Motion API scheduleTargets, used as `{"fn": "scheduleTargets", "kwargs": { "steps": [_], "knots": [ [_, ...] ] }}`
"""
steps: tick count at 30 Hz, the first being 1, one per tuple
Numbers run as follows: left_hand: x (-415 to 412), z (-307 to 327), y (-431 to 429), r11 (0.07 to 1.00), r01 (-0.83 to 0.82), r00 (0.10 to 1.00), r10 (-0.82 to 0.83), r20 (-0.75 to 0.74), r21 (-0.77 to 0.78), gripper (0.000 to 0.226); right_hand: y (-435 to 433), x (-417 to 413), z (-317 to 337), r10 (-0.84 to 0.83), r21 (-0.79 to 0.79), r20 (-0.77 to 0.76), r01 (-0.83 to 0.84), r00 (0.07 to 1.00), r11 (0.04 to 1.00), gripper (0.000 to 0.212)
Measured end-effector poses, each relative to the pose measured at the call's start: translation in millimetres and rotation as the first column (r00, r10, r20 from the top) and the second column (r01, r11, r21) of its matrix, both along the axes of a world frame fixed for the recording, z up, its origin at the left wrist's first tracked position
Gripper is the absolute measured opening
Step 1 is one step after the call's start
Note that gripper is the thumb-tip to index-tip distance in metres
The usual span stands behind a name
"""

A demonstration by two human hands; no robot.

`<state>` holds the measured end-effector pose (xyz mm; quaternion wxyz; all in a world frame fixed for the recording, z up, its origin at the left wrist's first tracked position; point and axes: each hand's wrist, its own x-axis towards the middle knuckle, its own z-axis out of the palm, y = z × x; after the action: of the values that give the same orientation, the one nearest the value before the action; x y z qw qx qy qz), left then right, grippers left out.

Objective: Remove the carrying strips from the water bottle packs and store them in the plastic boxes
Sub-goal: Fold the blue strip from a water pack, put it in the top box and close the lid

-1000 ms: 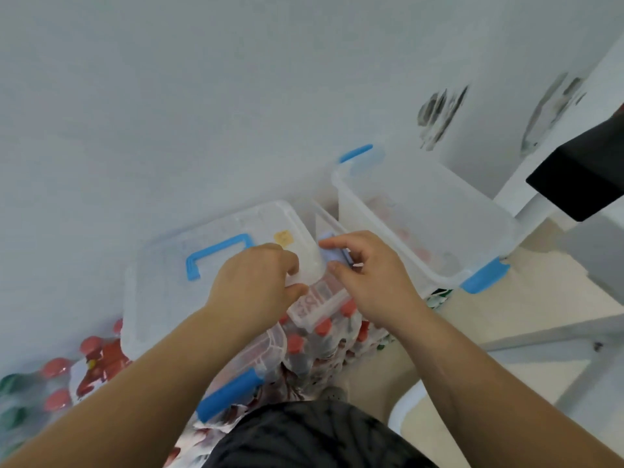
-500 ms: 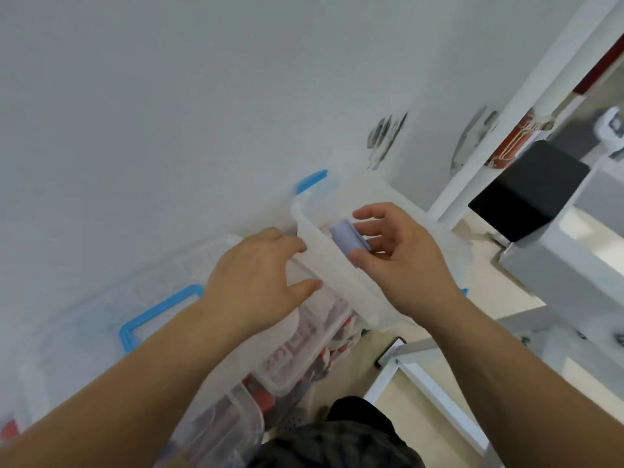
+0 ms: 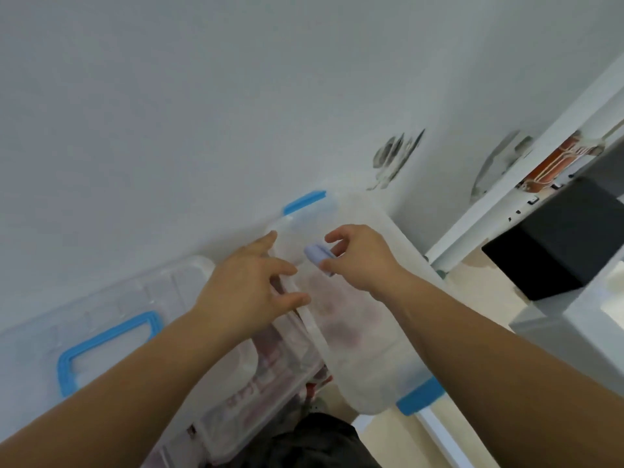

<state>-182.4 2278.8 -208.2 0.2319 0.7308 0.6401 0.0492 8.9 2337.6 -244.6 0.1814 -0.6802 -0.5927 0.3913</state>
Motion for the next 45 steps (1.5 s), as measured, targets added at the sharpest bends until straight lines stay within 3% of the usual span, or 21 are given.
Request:
{"fn": "scheduleTargets", "kwargs": {
  "steps": [3,6,9,12,20,28,37,41,45],
  "knots": [
    [-2,1,-1,1.0,0.009,1.0,-0.009,-0.003,-0.009,0.072,9,-9,-23,0.017,-0.077,0.025,-0.015,1.0,0.997,0.056],
    [0,3,-4,0.999,0.021,1.0,-0.022,-0.018,-0.038,0.099,10,-12,-39,-0.032,-0.138,-0.003,0.032,0.999,0.99,0.044],
    [3,1,-3,1.0,0.015,0.999,-0.016,-0.041,-0.026,0.115,10,-12,-52,-0.073,-0.171,-0.032,0.067,0.997,0.983,0.046],
    [5,-3,-2,1.0,0.017,0.999,-0.017,-0.044,-0.012,0.124,11,-15,-60,-0.072,-0.121,0.027,0.075,0.997,0.99,0.038],
    [10,-8,-3,0.999,0.049,0.999,-0.049,0.004,0.012,0.14,10,-36,-67,-0.048,-0.143,0.008,0.049,0.999,0.988,0.022],
    [3,-10,-2,0.996,0.094,0.995,-0.094,-0.018,0.007,0.14,12,-32,-65,-0.043,-0.255,-0.089,0.019,0.995,0.967,0.026],
    [5,-8,-6,0.998,0.062,0.998,-0.061,-0.021,0.025,0.138,15,-28,-53,0.2,-0.229,0.07,-0.179,0.977,0.957,0.015],
    [1,-2,-11,0.997,0.046,0.999,-0.046,-0.004,0.058,0.13,12,-21,-32,0.259,-0.15,0.206,-0.231,0.944,0.961,0.02],
    [-19,8,-25,0.993,0.015,1.0,-0.016,0.009,0.113,0.119,7,-10,-1,0.076,0.059,0.182,-0.089,0.98,0.994,0.02]
  ]
}}
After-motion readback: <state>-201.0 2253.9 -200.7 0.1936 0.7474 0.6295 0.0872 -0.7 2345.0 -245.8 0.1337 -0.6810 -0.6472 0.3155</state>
